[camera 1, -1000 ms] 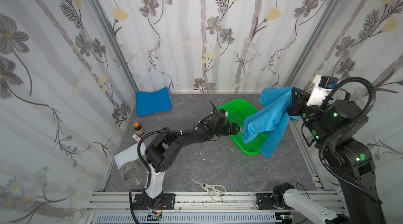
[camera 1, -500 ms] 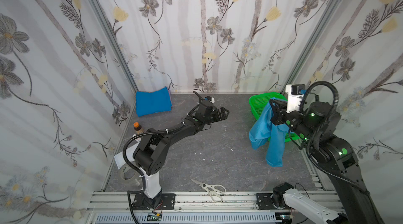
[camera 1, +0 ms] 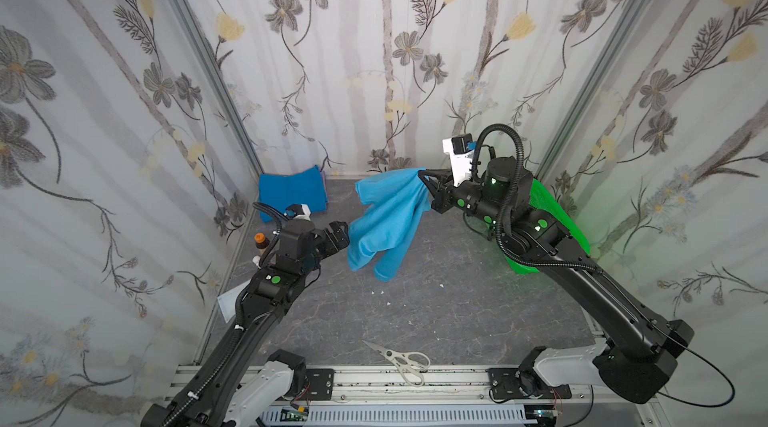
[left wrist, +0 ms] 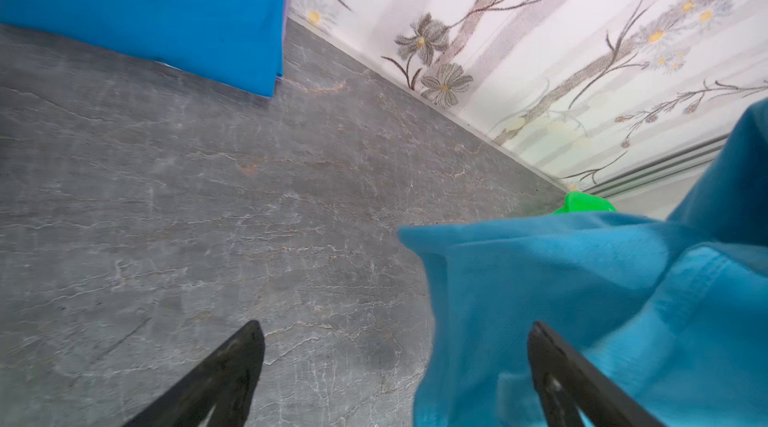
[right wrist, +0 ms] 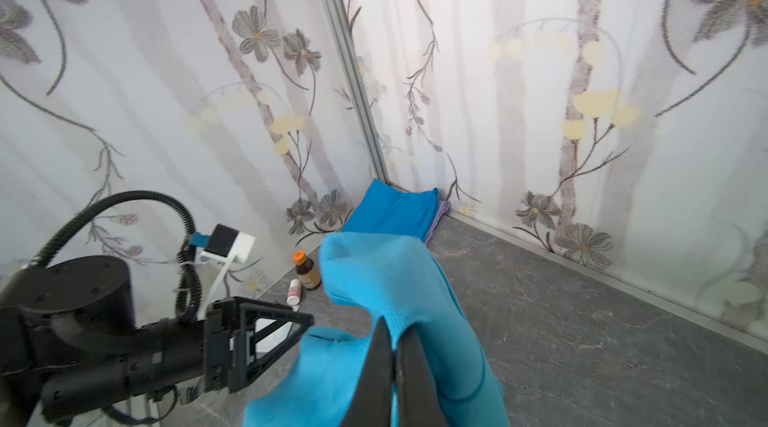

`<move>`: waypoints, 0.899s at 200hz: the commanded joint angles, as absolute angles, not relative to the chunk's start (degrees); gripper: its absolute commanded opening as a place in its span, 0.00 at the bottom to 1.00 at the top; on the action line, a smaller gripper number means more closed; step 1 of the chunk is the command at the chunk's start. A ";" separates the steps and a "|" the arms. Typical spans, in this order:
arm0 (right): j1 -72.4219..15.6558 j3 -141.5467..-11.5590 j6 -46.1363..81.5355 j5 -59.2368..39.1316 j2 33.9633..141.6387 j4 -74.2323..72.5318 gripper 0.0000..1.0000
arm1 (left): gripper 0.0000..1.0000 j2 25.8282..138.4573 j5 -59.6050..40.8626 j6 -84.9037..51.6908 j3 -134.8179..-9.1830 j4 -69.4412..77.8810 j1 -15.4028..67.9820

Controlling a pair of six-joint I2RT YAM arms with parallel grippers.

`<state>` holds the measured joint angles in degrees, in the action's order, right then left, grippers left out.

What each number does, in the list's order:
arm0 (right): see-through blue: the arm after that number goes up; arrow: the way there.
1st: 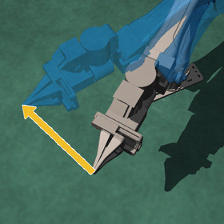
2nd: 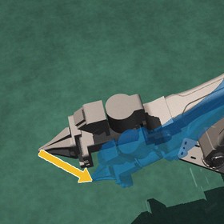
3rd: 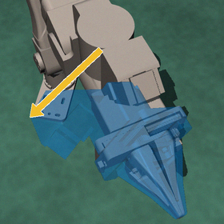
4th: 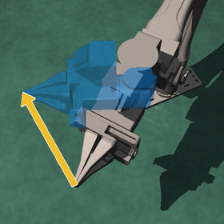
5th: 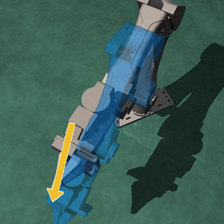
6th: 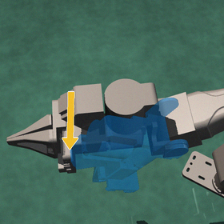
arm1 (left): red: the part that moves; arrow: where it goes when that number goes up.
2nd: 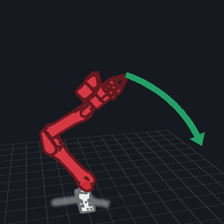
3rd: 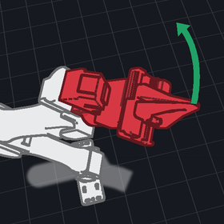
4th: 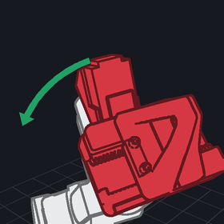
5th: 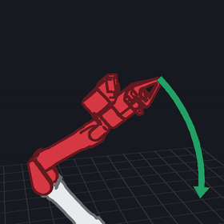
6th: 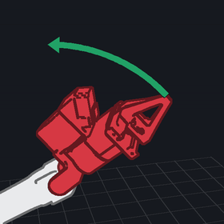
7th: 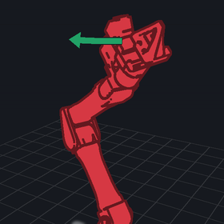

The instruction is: Fold and stack the t-shirts

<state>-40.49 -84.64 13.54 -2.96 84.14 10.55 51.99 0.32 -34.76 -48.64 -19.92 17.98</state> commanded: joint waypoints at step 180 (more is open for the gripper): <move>-12.93 -60.85 18.72 1.14 93.46 15.80 1.00 | 1.00 61.07 -7.85 -36.84 -40.98 -19.76 20.27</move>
